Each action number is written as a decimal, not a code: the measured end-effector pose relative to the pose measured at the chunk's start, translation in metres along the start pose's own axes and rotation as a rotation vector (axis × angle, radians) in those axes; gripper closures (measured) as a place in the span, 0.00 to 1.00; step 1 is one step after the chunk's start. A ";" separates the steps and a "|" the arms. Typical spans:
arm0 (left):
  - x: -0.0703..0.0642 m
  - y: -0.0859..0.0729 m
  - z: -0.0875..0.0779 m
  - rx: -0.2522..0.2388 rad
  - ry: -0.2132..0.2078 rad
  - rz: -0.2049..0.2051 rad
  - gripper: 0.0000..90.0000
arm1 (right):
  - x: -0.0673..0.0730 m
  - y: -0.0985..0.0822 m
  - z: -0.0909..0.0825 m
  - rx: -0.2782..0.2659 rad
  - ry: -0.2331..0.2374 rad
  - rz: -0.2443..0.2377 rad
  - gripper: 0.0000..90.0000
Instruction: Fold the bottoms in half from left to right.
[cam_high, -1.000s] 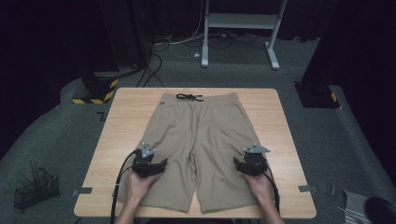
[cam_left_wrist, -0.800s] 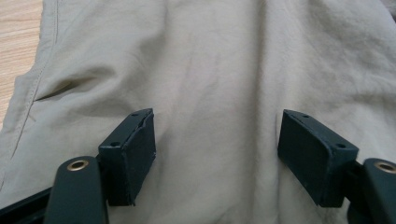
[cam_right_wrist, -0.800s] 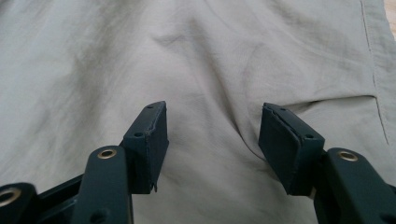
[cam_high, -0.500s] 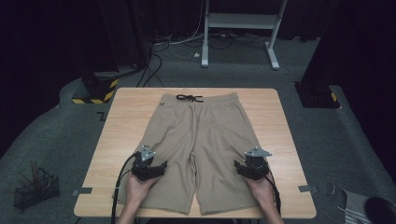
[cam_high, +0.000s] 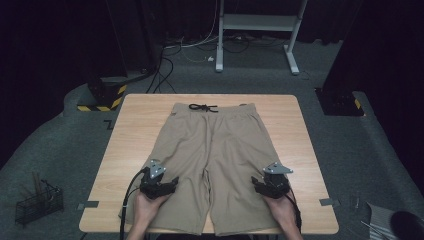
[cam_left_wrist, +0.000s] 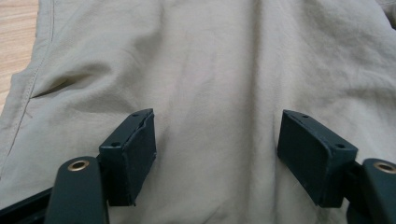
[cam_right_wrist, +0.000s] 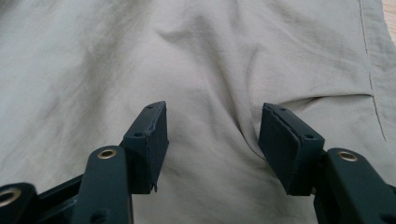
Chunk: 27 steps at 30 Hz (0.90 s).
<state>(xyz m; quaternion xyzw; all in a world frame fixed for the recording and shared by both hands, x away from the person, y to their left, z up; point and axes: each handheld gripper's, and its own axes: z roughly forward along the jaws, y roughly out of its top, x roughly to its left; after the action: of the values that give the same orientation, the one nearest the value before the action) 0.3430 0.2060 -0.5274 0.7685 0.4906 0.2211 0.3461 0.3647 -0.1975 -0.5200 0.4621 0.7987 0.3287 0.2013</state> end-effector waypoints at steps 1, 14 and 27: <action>-0.001 -0.001 -0.001 0.000 -0.001 0.000 0.31 | 0.000 -0.001 -0.001 -0.003 0.001 -0.002 0.47; -0.008 -0.012 -0.014 -0.003 -0.001 0.001 0.31 | 0.006 -0.014 -0.014 -0.004 0.007 -0.008 0.47; -0.014 -0.009 -0.027 0.012 -0.011 -0.002 0.36 | 0.010 -0.016 -0.024 0.003 0.018 -0.046 0.54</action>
<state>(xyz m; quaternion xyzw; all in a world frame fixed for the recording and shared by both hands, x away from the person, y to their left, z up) 0.3138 0.2044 -0.5163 0.7715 0.4906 0.2134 0.3443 0.3353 -0.2027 -0.5146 0.4410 0.8113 0.3273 0.2008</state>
